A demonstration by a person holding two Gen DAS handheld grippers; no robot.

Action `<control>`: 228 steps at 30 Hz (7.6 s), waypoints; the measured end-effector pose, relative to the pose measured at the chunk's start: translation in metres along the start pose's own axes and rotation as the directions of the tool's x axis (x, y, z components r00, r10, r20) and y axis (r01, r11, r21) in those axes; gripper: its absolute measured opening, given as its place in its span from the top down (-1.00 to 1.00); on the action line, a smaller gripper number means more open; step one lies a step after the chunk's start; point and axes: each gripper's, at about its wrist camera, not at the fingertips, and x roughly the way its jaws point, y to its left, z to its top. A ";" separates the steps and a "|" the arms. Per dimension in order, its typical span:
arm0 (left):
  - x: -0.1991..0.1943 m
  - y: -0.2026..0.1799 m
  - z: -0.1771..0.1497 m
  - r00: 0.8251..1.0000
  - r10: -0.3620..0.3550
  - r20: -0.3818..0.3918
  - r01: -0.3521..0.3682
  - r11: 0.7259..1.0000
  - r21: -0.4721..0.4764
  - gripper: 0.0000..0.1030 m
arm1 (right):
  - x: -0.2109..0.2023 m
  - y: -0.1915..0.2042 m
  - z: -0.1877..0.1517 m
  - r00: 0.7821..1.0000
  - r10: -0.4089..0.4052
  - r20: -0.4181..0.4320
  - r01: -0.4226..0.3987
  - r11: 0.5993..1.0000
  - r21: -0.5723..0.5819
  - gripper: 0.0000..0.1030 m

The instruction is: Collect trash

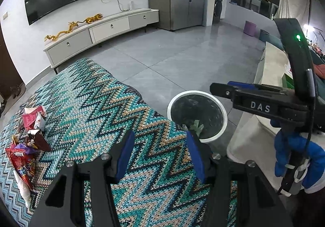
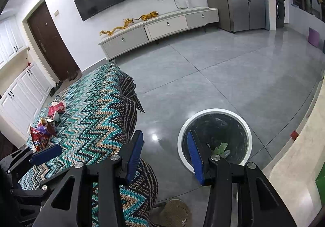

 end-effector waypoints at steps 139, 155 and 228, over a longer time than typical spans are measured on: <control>-0.044 0.254 -0.069 0.878 0.479 0.016 -0.407 0.763 -0.502 -0.47 | 0.031 0.190 0.033 0.972 0.216 -0.088 -0.232 0.939 -0.253 0.19; -0.050 0.311 -0.129 0.971 0.224 0.078 -0.113 0.725 -0.679 -0.38 | 0.119 0.299 0.005 0.911 0.312 -0.269 -0.391 0.861 -0.325 0.18; -0.027 0.029 0.042 0.977 -0.184 0.111 0.199 0.970 -0.138 0.72 | -0.037 -0.070 -0.002 0.997 -0.019 0.081 0.008 0.990 0.140 0.75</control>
